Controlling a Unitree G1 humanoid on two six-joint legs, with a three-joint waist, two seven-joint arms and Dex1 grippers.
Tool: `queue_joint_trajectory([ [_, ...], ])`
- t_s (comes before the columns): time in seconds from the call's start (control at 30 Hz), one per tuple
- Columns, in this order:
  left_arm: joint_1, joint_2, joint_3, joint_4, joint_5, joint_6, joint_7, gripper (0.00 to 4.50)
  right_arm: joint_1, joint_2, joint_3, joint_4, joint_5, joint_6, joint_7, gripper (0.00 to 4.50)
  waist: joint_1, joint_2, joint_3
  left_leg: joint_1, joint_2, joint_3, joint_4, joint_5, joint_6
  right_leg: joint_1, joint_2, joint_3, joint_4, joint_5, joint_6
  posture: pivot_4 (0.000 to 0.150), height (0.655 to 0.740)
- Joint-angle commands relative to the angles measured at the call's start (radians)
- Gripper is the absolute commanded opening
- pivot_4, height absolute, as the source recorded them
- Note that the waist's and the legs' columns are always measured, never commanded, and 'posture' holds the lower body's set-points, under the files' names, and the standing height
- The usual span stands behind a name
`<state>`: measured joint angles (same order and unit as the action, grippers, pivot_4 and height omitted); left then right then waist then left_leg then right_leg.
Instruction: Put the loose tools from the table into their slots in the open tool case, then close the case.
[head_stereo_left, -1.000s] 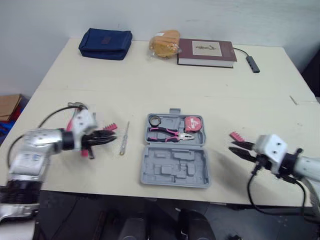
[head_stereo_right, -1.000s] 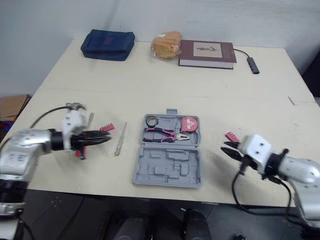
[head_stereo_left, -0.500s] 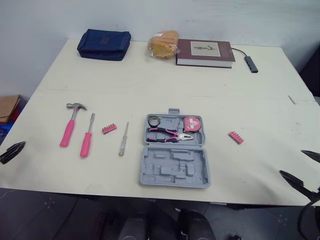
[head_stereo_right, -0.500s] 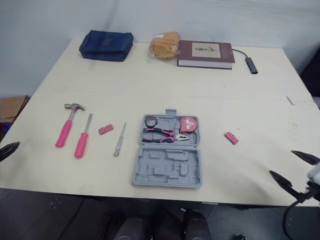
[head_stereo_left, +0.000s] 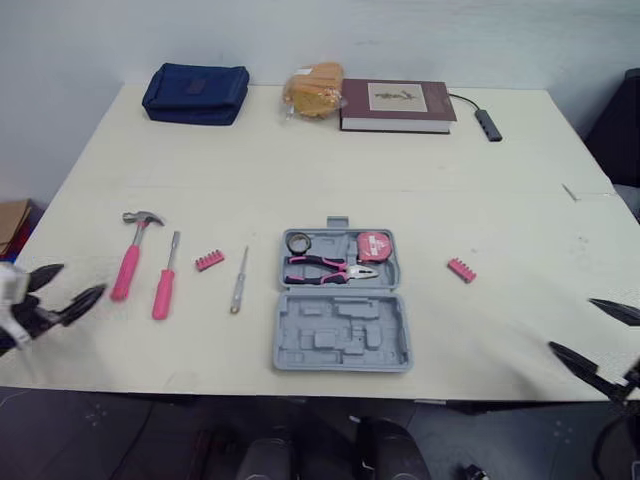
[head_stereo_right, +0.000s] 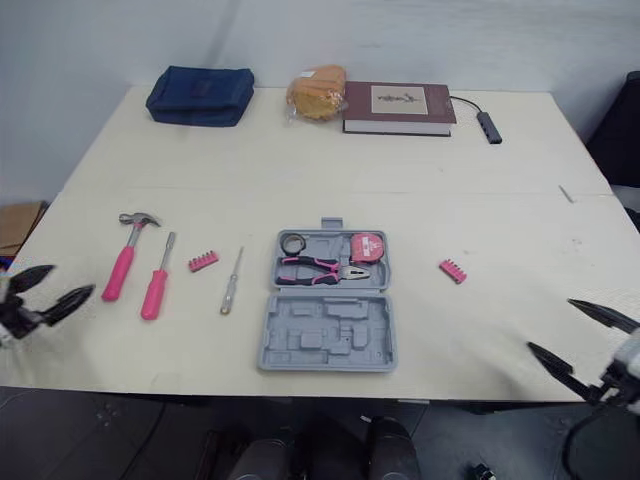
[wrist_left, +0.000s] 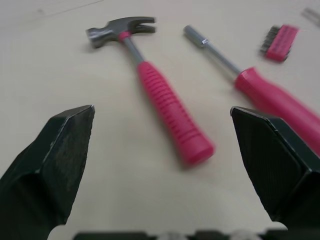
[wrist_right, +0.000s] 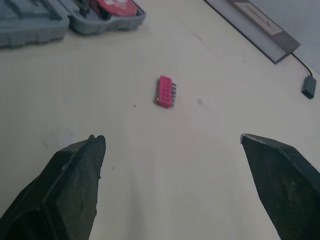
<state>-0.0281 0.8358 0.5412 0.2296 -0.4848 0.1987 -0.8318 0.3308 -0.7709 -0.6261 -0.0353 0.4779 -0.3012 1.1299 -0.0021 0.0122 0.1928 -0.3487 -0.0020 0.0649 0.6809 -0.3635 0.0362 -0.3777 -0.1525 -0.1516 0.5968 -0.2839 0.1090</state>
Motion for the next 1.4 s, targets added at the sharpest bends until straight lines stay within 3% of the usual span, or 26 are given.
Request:
queue_joint_trajectory([
  [0.03, 0.037, -0.038, -0.07, -0.402, -0.097, 0.266, 0.156, 4.39, -0.036, 0.005, 0.065, -0.162, 0.073, 0.088, -0.038, 4.5, 0.002, 0.0, 0.0, -0.001, 0.0, 0.0, 0.001, 0.0, 0.0, 0.0, 0.0, 0.001, 0.0, 0.0, 0.0, 0.15, 0.74],
  [0.23, -0.033, -0.12, -0.202, -0.722, -0.176, 0.642, 0.429, 4.39, -0.115, 0.01, 0.167, -0.255, 0.077, 0.17, -0.082, 4.5, 0.017, 0.0, 0.0, -0.001, 0.0, -0.001, 0.001, 0.0, 0.0, 0.0, 0.003, 0.003, -0.001, 0.0, 0.0, 0.15, 0.74],
  [0.43, -0.128, -0.288, -0.307, -0.823, -0.144, 0.859, 0.679, 4.39, -0.161, 0.016, 0.221, -0.291, 0.072, 0.2, -0.094, 4.5, 0.031, 0.0, 0.0, -0.001, -0.002, 0.0, 0.002, 0.002, 0.001, 0.0, 0.006, 0.003, 0.0, 0.0, 0.0, 0.15, 0.74],
  [0.7, -0.154, -0.418, -0.456, -0.772, 0.01, 0.84, 0.814, 4.39, -0.166, 0.02, 0.233, -0.332, 0.068, 0.225, -0.114, 4.5, 0.031, 0.0, 0.0, -0.002, -0.002, 0.0, 0.003, 0.003, 0.002, 0.001, 0.008, 0.003, -0.001, 0.001, 0.0, 0.15, 0.74],
  [0.93, -0.144, -0.48, -0.522, -0.695, 0.11, 0.776, 0.823, 4.39, -0.145, 0.017, 0.218, -0.369, 0.081, 0.254, -0.127, 4.5, 0.034, 0.0, 0.0, -0.002, -0.003, 0.0, 0.003, 0.004, 0.002, 0.001, 0.008, 0.002, 0.0, 0.001, 0.0, 0.15, 0.74],
  [1.07, -0.114, -0.485, -0.522, -0.684, 0.147, 0.781, 0.821, 3.21, -0.118, 0.023, 0.207, -0.394, 0.084, 0.265, -0.135, 4.5, 0.044, 0.0, 0.0, -0.001, -0.003, 0.0, 0.003, 0.004, 0.002, 0.001, 0.007, 0.002, -0.002, 0.001, 0.0, 0.15, 0.74],
  [1.3, -0.084, -0.516, -0.487, -0.645, 0.192, 0.711, 0.808, 0.04, -0.074, 0.023, 0.191, -0.409, 0.089, 0.295, -0.148, 4.5, 0.054, 0.001, -0.001, -0.001, -0.003, 0.0, 0.003, 0.004, 0.002, 0.001, 0.006, 0.003, -0.003, 0.001, 0.0, 0.15, 0.74],
  [1.4, -0.083, -0.533, -0.46, -0.648, 0.185, 0.64, 0.781, 0.01, -0.053, 0.03, 0.184, -0.416, 0.088, 0.293, -0.148, 4.5, 0.055, 0.001, -0.001, -0.001, -0.003, 0.0, 0.003, 0.004, 0.002, 0.001, 0.006, 0.003, -0.003, 0.001, 0.0, 0.15, 0.74],
])
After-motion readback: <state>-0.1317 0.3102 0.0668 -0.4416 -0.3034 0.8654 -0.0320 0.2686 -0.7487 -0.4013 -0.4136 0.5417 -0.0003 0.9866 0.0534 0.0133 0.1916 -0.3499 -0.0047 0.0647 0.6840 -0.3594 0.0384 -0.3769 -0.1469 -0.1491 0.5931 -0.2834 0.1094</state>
